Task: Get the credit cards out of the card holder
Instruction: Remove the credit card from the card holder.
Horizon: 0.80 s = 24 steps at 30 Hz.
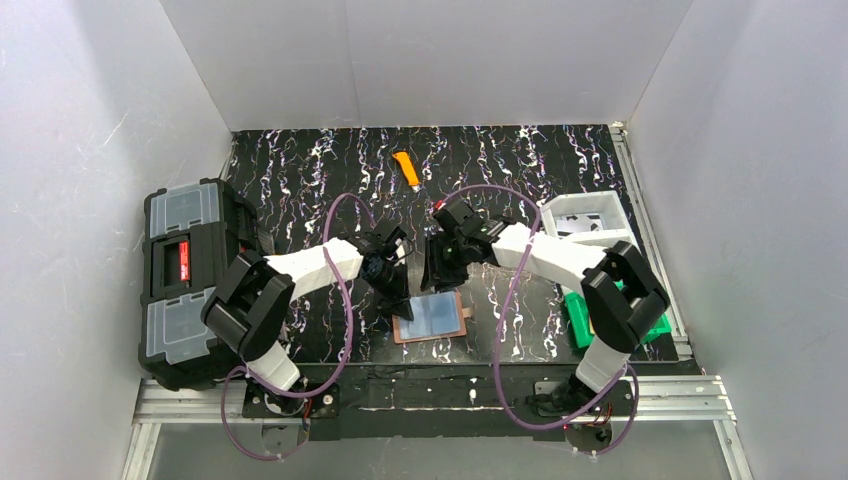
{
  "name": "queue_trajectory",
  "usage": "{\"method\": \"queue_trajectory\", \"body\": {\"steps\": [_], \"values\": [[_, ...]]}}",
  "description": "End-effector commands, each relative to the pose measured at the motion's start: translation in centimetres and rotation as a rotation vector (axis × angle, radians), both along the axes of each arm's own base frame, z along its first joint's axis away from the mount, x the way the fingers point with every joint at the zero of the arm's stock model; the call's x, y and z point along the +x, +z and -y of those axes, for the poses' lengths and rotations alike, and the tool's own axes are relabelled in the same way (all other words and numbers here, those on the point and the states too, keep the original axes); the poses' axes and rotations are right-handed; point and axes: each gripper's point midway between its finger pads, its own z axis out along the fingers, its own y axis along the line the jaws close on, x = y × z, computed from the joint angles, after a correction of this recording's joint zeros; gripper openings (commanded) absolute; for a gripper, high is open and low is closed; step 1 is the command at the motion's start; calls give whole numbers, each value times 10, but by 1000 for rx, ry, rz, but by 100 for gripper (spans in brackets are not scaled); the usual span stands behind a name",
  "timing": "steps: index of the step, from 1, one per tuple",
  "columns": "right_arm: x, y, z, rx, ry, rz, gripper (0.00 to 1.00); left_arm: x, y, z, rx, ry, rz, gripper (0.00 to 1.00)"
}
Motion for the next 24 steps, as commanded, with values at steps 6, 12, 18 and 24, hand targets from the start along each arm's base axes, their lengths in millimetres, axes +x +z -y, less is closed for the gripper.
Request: {"method": "queue_trajectory", "body": {"steps": [6, 12, 18, 24], "values": [[12, 51, 50, -33, -136, 117, 58, 13, 41, 35, -102, -79, 97, 17], [6, 59, 82, -44, -222, 144, 63, 21, 40, 60, -117, -107, 90, 34], [-5, 54, 103, -52, -282, 132, 65, 21, 28, 81, -111, -141, 60, 44], [-13, 46, 110, -56, -302, 111, 65, 14, 11, 91, -117, -144, 0, 48]]}}
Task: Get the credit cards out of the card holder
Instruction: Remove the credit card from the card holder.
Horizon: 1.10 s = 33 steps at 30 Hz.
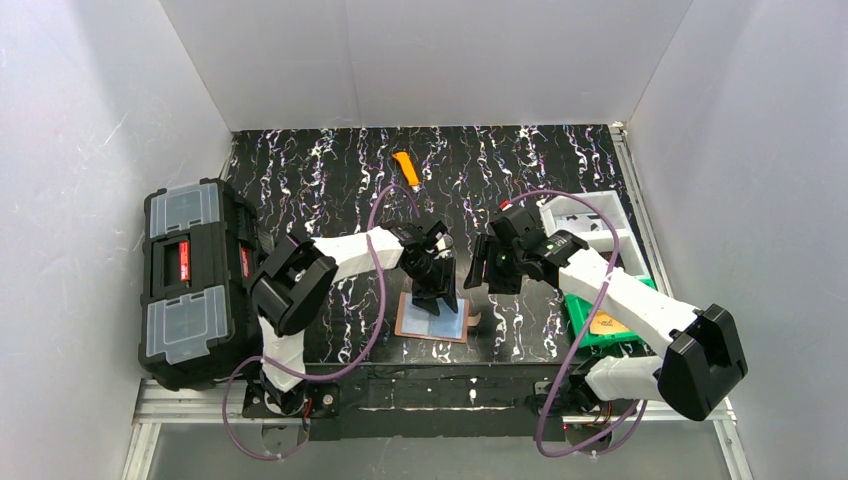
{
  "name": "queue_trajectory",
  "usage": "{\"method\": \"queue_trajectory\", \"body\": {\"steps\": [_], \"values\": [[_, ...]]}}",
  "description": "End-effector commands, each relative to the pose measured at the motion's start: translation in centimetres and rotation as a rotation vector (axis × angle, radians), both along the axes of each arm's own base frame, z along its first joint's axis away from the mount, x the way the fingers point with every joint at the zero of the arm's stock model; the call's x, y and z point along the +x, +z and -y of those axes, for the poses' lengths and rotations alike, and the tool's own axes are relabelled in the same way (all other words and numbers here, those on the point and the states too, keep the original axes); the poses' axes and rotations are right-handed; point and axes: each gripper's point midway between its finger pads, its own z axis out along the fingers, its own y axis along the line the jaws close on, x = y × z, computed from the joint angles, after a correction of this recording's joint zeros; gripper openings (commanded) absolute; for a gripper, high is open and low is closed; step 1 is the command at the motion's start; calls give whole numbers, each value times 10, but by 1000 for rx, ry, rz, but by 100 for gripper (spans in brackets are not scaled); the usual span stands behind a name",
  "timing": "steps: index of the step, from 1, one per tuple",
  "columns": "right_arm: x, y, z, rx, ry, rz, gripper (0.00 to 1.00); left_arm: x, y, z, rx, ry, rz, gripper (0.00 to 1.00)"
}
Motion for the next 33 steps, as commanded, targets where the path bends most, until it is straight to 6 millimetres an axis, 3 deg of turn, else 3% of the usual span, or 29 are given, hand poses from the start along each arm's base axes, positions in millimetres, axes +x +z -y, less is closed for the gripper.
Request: {"method": "queue_trajectory", "body": {"steps": [1, 9, 14, 20, 25, 33], "values": [[-1, 0, 5, 5, -36, 5, 66, -3, 7, 10, -31, -9, -23, 49], [-2, 4, -5, 50, -26, -17, 65, 6, 28, 1, -4, -11, 50, 54], [-2, 9, -19, 106, -1, -27, 64, 16, 41, -32, 68, 30, 111, 55], [-3, 18, -47, 108, 43, -28, 63, 17, 38, -69, 95, 66, 112, 54], [-2, 14, -57, 81, 45, -39, 63, 10, 36, -62, 32, 53, 60, 43], [-6, 8, -44, 44, 24, -36, 64, 10, 35, -48, 7, 40, 39, 40]]}}
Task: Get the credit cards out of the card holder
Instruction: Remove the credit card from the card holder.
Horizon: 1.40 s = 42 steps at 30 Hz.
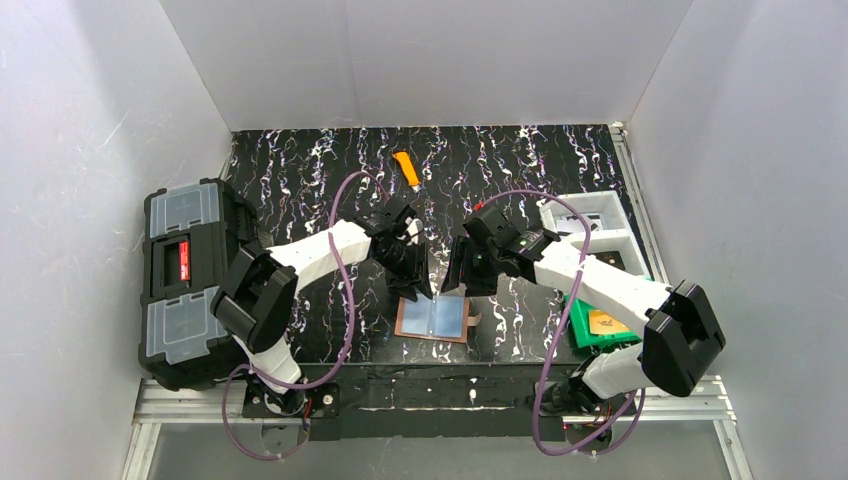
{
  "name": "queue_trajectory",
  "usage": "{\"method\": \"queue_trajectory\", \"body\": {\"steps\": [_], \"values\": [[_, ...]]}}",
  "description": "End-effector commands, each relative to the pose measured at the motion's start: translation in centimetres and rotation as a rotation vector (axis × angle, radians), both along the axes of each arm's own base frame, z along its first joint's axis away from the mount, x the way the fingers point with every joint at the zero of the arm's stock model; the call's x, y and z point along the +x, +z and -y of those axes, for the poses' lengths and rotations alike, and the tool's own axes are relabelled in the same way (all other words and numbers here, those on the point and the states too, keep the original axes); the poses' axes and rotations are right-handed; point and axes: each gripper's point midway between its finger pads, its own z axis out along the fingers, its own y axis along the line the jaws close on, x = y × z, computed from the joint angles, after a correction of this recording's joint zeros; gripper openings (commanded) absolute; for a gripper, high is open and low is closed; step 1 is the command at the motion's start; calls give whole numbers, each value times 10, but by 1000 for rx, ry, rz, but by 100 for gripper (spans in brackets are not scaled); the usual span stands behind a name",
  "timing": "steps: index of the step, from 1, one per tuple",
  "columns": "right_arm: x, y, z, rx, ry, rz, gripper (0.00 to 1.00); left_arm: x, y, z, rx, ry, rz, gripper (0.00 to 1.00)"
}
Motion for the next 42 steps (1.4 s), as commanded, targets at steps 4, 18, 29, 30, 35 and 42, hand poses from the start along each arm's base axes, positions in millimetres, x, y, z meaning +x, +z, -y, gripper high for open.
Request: {"method": "queue_trajectory", "body": {"steps": [4, 18, 29, 30, 35, 42], "values": [[3, 7, 1, -19, -6, 43, 64, 6, -6, -34, 166, 107, 20, 46], [-3, -62, -61, -323, 129, -83, 63, 7, -2, -111, 117, 326, -10, 46], [-18, -104, -73, -392, 209, -162, 71, -2, -10, -105, 73, 322, -43, 44], [-17, -105, -74, -393, 215, -159, 71, -3, -12, -105, 74, 321, -49, 44], [-31, -140, -64, -359, 246, -238, 45, -9, -21, -98, 49, 300, -90, 41], [-47, -163, -43, -196, 224, -359, 4, -22, -26, -57, 52, 137, -127, 38]]}}
